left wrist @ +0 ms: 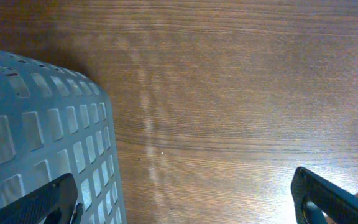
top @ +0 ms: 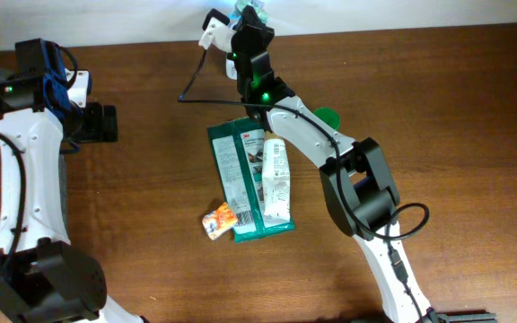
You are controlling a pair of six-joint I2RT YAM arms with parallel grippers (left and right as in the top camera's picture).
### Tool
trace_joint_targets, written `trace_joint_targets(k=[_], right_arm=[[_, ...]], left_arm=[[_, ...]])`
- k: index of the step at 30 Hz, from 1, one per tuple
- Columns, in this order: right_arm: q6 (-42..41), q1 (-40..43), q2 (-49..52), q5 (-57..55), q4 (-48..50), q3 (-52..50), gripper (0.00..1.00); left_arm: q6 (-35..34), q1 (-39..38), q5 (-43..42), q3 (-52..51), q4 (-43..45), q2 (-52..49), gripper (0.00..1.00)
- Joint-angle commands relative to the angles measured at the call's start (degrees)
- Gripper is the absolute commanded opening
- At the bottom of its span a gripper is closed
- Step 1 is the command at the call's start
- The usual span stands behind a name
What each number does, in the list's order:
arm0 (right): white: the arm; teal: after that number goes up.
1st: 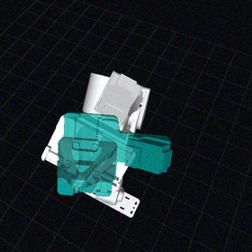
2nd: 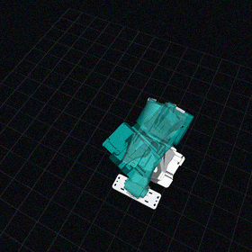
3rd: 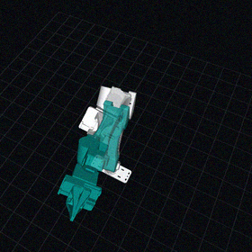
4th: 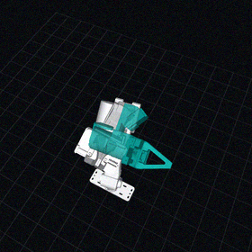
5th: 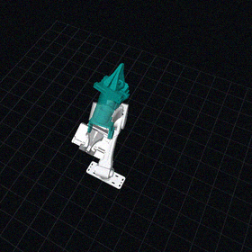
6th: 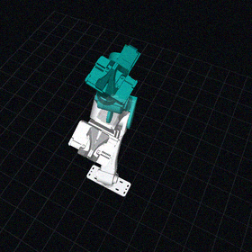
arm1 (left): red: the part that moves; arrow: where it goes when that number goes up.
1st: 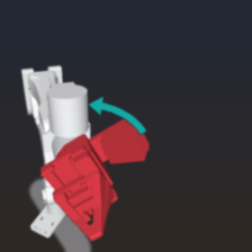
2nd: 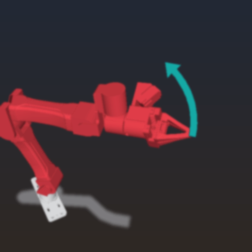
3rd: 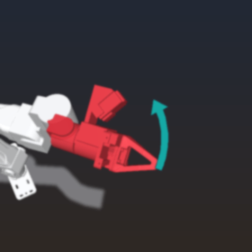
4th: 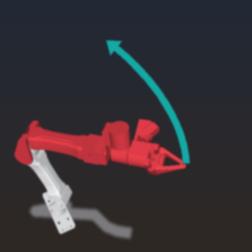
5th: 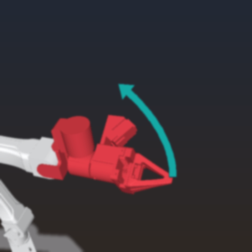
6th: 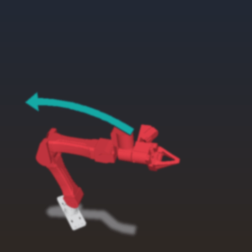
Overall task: Scan the item barcode
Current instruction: 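Hold the mint-green pack in front of the scanner, then place the mint-green pack on the table right side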
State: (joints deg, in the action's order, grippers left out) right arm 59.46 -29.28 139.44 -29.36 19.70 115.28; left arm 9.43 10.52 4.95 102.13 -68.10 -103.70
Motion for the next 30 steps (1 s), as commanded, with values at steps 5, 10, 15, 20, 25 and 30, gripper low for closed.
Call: trace_joint_targets(k=[5,10,15,20,25,30], right_arm=[[-25.8,-0.2,-21.5,2.6,-23.5,0.8,0.04],[-52.9,2.7,-36.8,13.7,-51.1,0.8,0.04],[-69.2,11.2,-48.0,20.1,-75.8,0.8,0.04],[-70.9,29.3,-48.9,32.3,-95.4,-0.8,0.04],[-70.9,43.1,-43.9,40.5,-95.1,-11.2,0.04],[-70.7,48.3,-36.7,41.6,-87.3,-25.4,0.04]], left_arm=[[0.5,0.2,0.4,-0.2,0.0,1.2,0.99],[0.5,0.2,0.4,-0.2,0.0,1.2,0.99],[0.5,0.2,0.4,-0.2,0.0,1.2,0.99],[0.5,0.2,0.4,-0.2,0.0,1.2,0.99],[0.5,0.2,0.4,-0.2,0.0,1.2,0.99],[0.5,0.2,0.4,-0.2,0.0,1.2,0.99]])
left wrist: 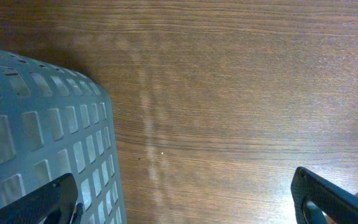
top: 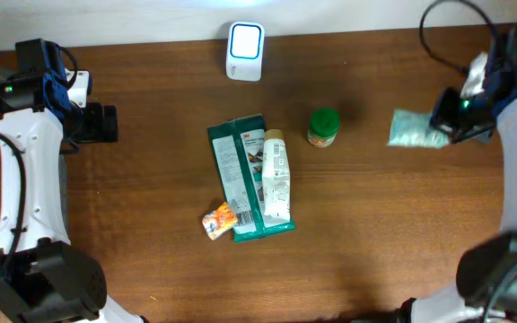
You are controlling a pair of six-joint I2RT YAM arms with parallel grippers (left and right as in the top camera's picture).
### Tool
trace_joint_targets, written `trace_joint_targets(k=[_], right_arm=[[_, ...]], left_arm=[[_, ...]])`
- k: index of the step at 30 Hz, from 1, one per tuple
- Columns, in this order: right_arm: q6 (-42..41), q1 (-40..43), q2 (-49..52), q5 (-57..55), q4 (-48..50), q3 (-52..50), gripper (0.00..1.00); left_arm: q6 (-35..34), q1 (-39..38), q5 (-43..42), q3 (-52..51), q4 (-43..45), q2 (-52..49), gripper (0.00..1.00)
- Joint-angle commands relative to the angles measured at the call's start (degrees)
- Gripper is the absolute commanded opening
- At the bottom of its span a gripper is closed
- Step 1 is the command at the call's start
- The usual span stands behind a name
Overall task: Scan the item barcode
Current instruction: 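Place the mint-green pack on the table right side, then reach the right gripper to the orange snack pack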
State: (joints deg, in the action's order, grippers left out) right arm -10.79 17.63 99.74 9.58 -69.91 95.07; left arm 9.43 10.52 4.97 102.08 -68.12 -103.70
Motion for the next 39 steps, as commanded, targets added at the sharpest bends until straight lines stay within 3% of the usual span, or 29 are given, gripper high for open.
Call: trace_joint_targets(k=[1,6,7,9,13,16,20,29,32,34,39], right_arm=[[-0.4,2.0,4.4,2.7,4.7,-7.6,0.04],[-0.3,3.5,9.0,1.5,9.7,-13.2,0.04],[-0.2,3.5,9.4,0.7,9.7,-13.2,0.09],[0.9,3.5,9.2,0.9,9.9,-12.8,0.42],[6.6,3.2,8.3,7.1,2.4,-3.8,0.59],[13.0,-0.6,7.3,13.0,-8.6,7.8,0.6],[14.0,-9.4,7.2,13.1,-14.8,14.8,0.56],[10.5,-33.5,8.5,13.8,-13.2,14.8,0.53],[6.7,-39.8,11.1,13.8,-10.7,14.7,0.45],[5.9,-44.7,14.4,13.5,-9.0,14.7,0.45],[1.2,-50.4,22.2,12.9,-7.4,14.7,0.4]], left_arm=[[0.5,0.2,0.4,-0.1,0.0,1.2,0.99],[0.5,0.2,0.4,-0.1,0.0,1.2,1.0],[0.5,0.2,0.4,-0.1,0.0,1.2,0.99],[0.5,0.2,0.4,-0.1,0.0,1.2,0.99],[0.5,0.2,0.4,-0.1,0.0,1.2,0.99],[0.5,0.2,0.4,-0.1,0.0,1.2,0.99],[0.5,0.2,0.4,-0.1,0.0,1.2,0.99],[0.5,0.2,0.4,-0.1,0.0,1.2,0.99],[0.5,0.2,0.4,-0.1,0.0,1.2,0.99],[0.5,0.2,0.4,-0.1,0.0,1.2,0.99],[0.5,0.2,0.4,-0.1,0.0,1.2,0.99]])
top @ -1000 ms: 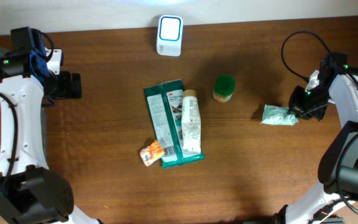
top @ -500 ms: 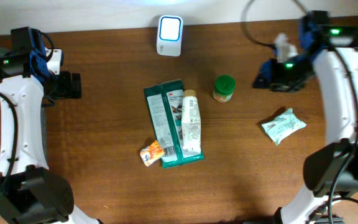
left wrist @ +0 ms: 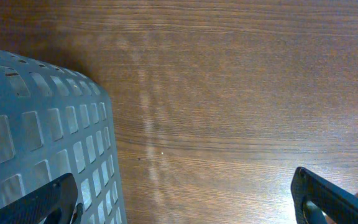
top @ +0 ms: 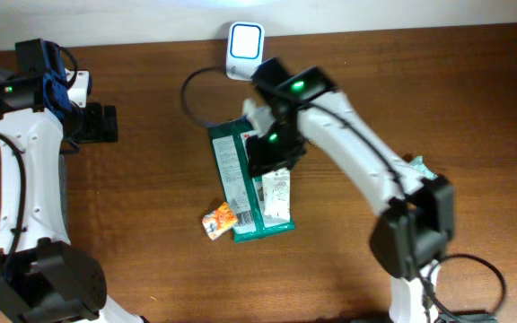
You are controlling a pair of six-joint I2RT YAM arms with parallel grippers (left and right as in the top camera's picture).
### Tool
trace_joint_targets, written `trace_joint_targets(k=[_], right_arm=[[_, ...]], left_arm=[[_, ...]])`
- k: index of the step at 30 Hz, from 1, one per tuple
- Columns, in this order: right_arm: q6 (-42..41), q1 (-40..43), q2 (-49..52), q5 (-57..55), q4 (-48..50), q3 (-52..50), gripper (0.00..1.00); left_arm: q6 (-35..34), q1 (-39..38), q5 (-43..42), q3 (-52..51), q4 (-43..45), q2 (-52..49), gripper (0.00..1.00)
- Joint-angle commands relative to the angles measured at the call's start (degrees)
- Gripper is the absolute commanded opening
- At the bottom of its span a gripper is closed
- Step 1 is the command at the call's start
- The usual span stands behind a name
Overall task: Scan the item barcode
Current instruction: 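Reach the right gripper to the orange snack pack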
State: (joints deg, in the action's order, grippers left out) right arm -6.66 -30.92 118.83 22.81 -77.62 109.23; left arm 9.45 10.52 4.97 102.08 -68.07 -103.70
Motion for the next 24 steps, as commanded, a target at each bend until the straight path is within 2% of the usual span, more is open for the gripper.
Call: trace_joint_targets(k=[1,7,13,24], right_arm=[[-2.9,-2.7,4.0,-0.3,0.6,0.5,0.39],[-6.5,-6.2,5.4,-0.3,7.0,-1.6,0.39],[-8.9,-8.0,5.4,5.5,17.1,-12.1,0.38],[-8.9,-8.2,5.4,8.9,25.4,-20.0,0.32]], left_arm=[[0.5,0.2,0.4,-0.1,-0.1,1.2,0.99],[0.5,0.2,0.4,-0.1,-0.1,1.2,0.99],[0.5,0.2,0.4,-0.1,-0.1,1.2,0.99],[0.5,0.2,0.4,-0.1,-0.1,1.2,0.99]])
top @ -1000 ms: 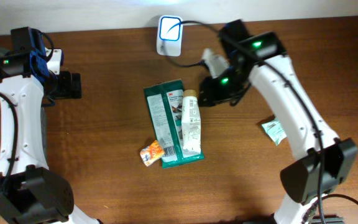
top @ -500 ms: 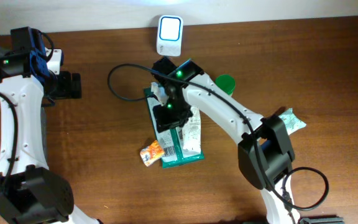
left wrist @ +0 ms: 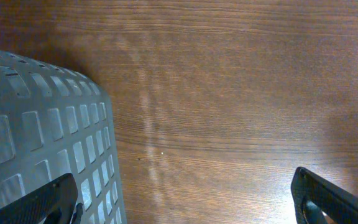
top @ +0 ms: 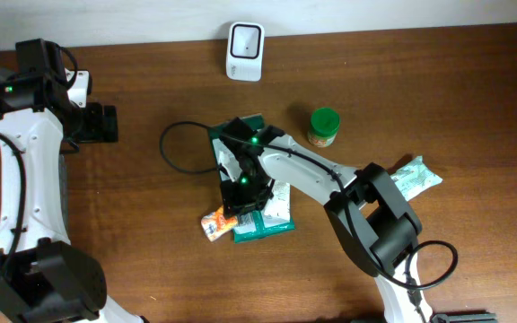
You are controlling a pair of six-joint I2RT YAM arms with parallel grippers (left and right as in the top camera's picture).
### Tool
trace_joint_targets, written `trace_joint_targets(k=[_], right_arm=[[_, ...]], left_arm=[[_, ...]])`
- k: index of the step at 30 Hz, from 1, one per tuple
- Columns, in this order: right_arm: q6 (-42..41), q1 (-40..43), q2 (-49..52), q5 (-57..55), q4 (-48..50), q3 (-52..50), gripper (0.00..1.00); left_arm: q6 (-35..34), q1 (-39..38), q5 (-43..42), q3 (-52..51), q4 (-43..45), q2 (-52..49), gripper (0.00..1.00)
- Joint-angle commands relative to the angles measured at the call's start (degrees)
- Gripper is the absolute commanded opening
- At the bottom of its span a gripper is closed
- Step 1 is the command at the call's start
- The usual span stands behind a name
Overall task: Scan the item barcode
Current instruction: 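Reach the right gripper to the orange snack pack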
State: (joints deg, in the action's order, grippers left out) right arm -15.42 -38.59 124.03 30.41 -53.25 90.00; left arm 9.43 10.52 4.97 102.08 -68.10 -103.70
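Observation:
The white barcode scanner (top: 245, 40) stands at the table's back edge. A pile lies mid-table: a dark green packet (top: 260, 226), a white pouch (top: 282, 203) on it, and an orange snack pack (top: 217, 222) at its lower left. My right gripper (top: 241, 189) is down over the green packet, just above the orange pack; its jaws are hidden under the wrist. A pale green packet (top: 416, 174) lies to the right. My left gripper (left wrist: 185, 199) hangs open over bare wood, holding nothing.
A green-lidded jar (top: 323, 126) stands right of the pile. A grey slotted basket (left wrist: 39, 137) sits under the left gripper's left finger (left wrist: 48, 199). The right arm's black cable (top: 176, 148) loops over the table left of the pile.
My right gripper has gone from the upper part of the pile to its lower left, close to the orange snack pack. The jar shows again. The left arm is unmoved.
My right gripper was up at the scanner with something pale green. Then it was at the far right with the pale green packet. After that the packet lay on the table at the right and the gripper was over the pile, where it is now lower.

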Motion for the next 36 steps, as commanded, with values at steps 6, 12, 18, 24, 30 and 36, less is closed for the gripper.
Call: trace_joint_targets(k=[6,12,18,24,30,36], right_arm=[[-1.6,-1.5,0.2,1.3,4.5,-2.6,0.3],[-3.0,-1.9,0.2,1.1,9.3,-6.5,0.28],[-2.9,-2.0,0.2,1.1,10.8,-6.5,0.16],[0.7,-1.8,0.0,1.1,11.1,-6.0,0.04],[20.7,-1.0,-0.7,-3.8,4.0,3.7,0.04],[13.4,-0.4,-0.7,-12.4,1.5,9.4,0.48]], left_arm=[[0.5,0.2,0.4,-0.1,0.0,1.2,0.99],[0.5,0.2,0.4,-0.1,0.0,1.2,0.99],[0.5,0.2,0.4,-0.1,0.0,1.2,0.99],[0.5,0.2,0.4,-0.1,0.0,1.2,1.0],[0.5,0.2,0.4,-0.1,0.0,1.2,0.99],[0.5,0.2,0.4,-0.1,0.0,1.2,0.99]])
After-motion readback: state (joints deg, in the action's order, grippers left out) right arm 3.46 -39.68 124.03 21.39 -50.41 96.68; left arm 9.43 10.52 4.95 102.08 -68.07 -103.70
